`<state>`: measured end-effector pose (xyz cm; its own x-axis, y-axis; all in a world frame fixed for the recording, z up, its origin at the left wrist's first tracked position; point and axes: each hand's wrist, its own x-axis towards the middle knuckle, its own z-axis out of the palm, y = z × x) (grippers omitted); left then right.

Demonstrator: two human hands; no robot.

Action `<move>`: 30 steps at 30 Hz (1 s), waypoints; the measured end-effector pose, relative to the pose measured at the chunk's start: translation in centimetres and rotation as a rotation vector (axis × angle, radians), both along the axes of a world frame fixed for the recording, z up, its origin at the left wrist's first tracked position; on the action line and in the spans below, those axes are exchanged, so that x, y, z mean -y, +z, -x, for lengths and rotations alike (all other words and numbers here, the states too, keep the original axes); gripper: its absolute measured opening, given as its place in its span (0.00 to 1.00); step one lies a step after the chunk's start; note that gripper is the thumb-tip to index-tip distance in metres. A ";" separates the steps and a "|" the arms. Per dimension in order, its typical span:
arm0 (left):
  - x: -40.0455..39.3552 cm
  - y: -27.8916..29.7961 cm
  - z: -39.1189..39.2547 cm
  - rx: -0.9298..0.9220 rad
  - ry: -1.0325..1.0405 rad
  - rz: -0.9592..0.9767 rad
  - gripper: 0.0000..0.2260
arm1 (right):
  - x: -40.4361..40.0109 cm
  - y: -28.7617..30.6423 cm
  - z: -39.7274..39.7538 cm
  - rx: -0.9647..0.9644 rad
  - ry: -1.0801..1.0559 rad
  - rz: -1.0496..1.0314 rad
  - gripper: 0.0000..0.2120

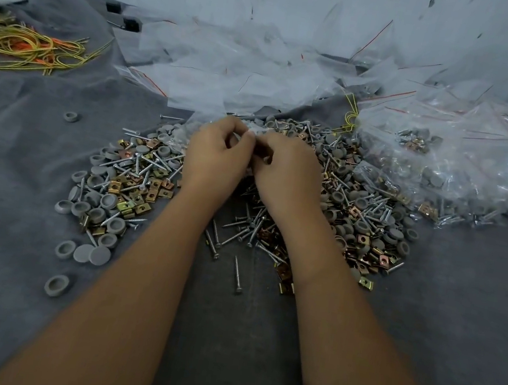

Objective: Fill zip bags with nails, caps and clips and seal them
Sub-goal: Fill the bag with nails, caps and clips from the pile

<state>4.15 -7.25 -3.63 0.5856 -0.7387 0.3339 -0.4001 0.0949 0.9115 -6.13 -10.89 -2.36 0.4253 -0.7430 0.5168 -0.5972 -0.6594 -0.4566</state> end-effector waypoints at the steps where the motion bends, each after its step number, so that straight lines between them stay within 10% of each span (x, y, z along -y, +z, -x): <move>1: 0.0 0.0 0.1 -0.020 0.007 0.025 0.08 | 0.0 0.0 0.1 0.002 0.020 -0.005 0.09; 5: -0.2 0.3 0.1 -0.078 0.088 0.155 0.09 | 0.2 0.3 0.0 -0.015 0.129 -0.053 0.10; 11: 0.3 0.1 -0.6 -0.115 0.198 0.116 0.12 | 0.6 1.3 1.1 0.474 0.029 -0.156 0.13; 24: 0.2 0.2 -0.5 -0.122 0.170 0.092 0.11 | 2.8 0.0 3.3 -0.428 -0.259 -0.208 0.19; 30: 0.1 0.3 -0.4 -0.129 0.152 0.085 0.11 | 2.6 0.4 3.2 -0.086 -0.088 -0.289 0.16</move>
<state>4.54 -7.34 -3.38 0.7299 -0.6113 0.3059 -0.2957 0.1211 0.9476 -9.35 -13.50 -1.94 0.3857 -0.8898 0.2440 -0.6911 -0.4538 -0.5626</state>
